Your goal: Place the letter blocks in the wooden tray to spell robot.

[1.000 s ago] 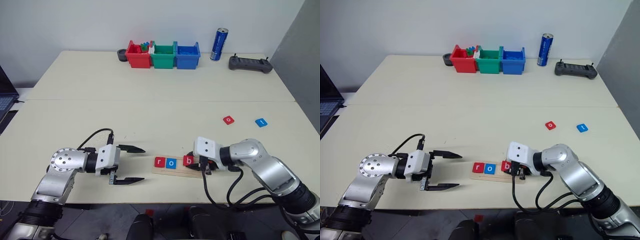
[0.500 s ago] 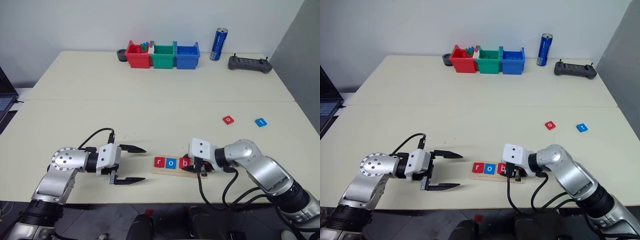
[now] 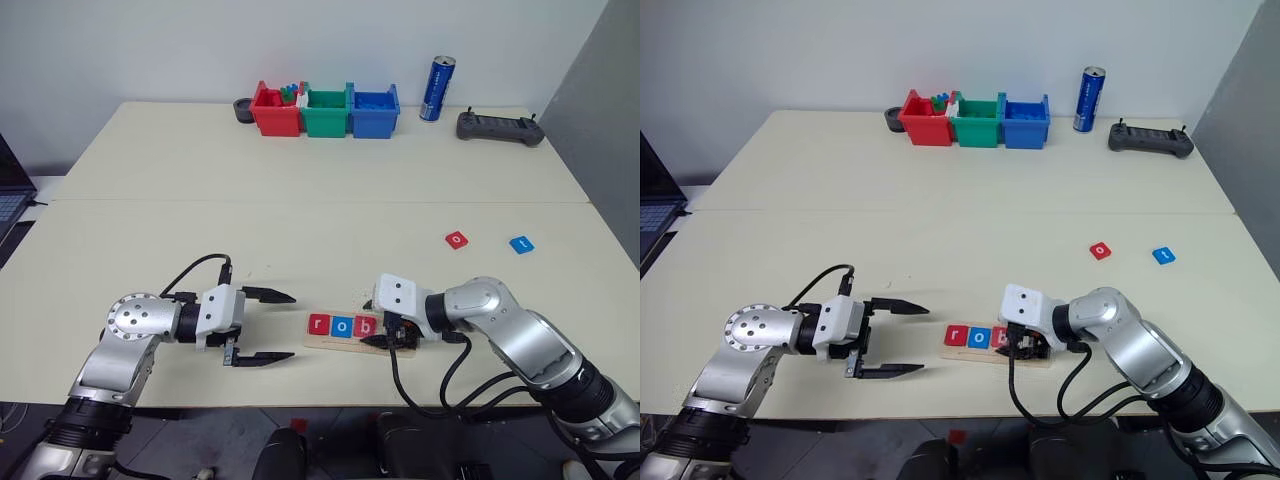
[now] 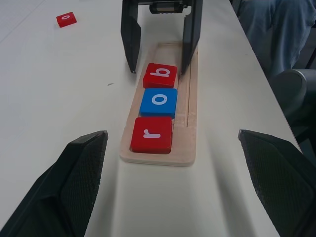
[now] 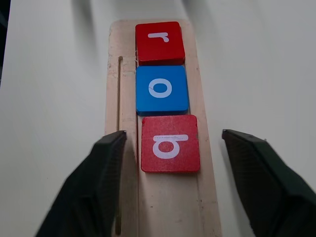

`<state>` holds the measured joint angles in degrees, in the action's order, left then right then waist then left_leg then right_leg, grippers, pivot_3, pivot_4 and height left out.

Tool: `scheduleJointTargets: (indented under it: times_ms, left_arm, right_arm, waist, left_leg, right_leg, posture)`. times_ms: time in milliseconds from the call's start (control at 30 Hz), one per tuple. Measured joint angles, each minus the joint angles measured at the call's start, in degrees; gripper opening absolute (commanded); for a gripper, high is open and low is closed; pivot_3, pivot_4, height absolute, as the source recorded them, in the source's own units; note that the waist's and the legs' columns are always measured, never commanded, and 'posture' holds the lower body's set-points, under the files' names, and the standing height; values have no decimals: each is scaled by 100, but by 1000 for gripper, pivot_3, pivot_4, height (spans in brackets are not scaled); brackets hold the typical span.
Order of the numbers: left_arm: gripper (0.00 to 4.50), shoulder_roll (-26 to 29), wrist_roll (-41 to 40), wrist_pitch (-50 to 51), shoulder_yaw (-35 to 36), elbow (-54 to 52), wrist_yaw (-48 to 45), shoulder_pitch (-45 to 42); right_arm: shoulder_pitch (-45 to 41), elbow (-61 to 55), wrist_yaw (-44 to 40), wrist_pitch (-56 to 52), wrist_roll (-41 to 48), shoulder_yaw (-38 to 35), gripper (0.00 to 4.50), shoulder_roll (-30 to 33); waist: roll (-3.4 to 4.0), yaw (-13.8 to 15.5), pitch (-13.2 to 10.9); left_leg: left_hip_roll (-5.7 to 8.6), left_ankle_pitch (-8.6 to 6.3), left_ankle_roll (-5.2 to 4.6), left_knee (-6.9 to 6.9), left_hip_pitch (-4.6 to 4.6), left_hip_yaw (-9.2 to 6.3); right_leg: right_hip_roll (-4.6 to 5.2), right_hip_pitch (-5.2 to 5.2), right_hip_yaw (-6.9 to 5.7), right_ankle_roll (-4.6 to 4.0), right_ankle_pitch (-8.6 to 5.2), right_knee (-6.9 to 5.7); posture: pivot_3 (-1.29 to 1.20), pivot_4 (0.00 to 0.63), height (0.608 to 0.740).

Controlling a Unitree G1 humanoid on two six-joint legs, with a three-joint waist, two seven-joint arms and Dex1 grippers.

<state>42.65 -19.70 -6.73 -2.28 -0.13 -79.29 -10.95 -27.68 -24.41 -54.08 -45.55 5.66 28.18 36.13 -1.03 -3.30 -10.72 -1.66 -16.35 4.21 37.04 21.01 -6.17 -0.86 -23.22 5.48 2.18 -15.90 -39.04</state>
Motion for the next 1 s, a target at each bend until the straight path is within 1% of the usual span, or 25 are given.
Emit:
scheduleJointTargets:
  times_ms: [33, 167, 267, 300, 367, 433, 600, 633, 667, 700, 833, 1000]
  left_arm:
    - [4500, -9, 0, 0, 0, 0, 0, -3]
    - [4500, -16, 1, 23, -2, -9, 13, -2]
    - [4500, -15, 0, 77, -2, -75, 67, 8]
    - [4500, -13, -1, 129, -2, -144, 106, 23]
    - [4500, -12, -2, 170, -2, -227, 120, 35]
    - [4500, -12, -5, 269, -2, -314, 145, 36]
    - [4500, -12, -5, 404, -3, -473, 243, 22]
    - [4500, -12, -4, 406, -3, -473, 244, 19]
    - [4500, -13, -2, 406, -4, -470, 243, 12]
    - [4500, -13, -2, 401, -5, -466, 240, 0]
    - [4500, -14, 13, 344, -5, -327, 226, -30]
    - [4500, -34, 61, 211, -17, -167, 220, -32]
  right_arm:
    - [-8, -19, 21, -32, 15, -4, 4443, -28]
    - [-36, -323, 32, -269, 213, -177, 4443, -15]
    - [28, -697, -68, -305, 366, -347, 4443, 262]
    - [132, -785, -95, -268, 411, -407, 4061, 393]
    - [295, -815, -101, -220, 455, -436, 3557, 509]
    - [439, -832, -88, -130, 460, -435, 2844, 555]
    - [506, -717, 156, 204, 231, -408, 992, 511]
    - [480, -639, 212, 246, 206, -408, 688, 463]
    - [428, -552, 271, 263, 187, -409, 223, 390]
    - [391, -504, 303, 279, 175, -409, 25, 350]
    - [232, -207, 354, 392, 15, -351, 25, 262]
    - [88, 89, 377, 448, -188, -8, 25, 98]
  waist:
    - [0, 0, 0]
    - [0, 1, 0]
    - [0, 10, 0]
    - [0, 15, 0]
    - [-1, 8, 0]
    - [-1, 4, 0]
    - [-1, -15, 0]
    - [0, -15, 0]
    - [-1, -14, 0]
    - [-1, -11, 0]
    - [-1, -5, 0]
    - [0, -6, 0]
  left_leg:
    - [0, 0, 0, 0, 0, 0]
    - [0, 0, 0, 0, 1, -1]
    - [0, 0, 0, -1, 2, -2]
    - [0, 0, 0, -1, 3, -2]
    - [0, 0, 0, -1, 3, -1]
    - [0, 0, 0, -1, 2, -1]
    - [-1, 0, 0, -1, 0, 0]
    - [-1, 0, 0, 0, 0, 0]
    - [-1, 0, 0, 0, 0, 0]
    - [-1, 0, 0, 0, 1, 0]
    - [-1, 0, 0, -1, 1, 0]
    - [-1, 0, 0, -2, 2, -1]
  right_leg:
    - [0, 0, 0, 0, 0, 0]
    - [0, 0, -1, 0, 0, 0]
    - [1, 0, -2, 1, -1, 3]
    - [1, 0, -2, 1, -1, 5]
    - [1, 0, -1, 1, -1, 4]
    - [0, 0, -1, 2, -1, 2]
    - [-1, -1, 0, 5, -3, 1]
    - [-1, -1, 0, 3, -2, 1]
    - [-1, -1, 0, 2, -1, 1]
    - [-1, -1, 0, 1, -1, 1]
    - [-1, -1, 0, 1, 0, 2]
    - [-1, -1, -1, 0, 0, 2]
  posture:
    - [0, 150, 740]
    - [0, 150, 740]
    - [0, 150, 740]
    - [0, 150, 740]
    - [0, 150, 740]
    - [0, 150, 740]
    - [0, 150, 740]
    - [0, 150, 740]
    - [0, 150, 740]
    - [0, 150, 740]
    - [0, 150, 740]
    - [0, 150, 740]
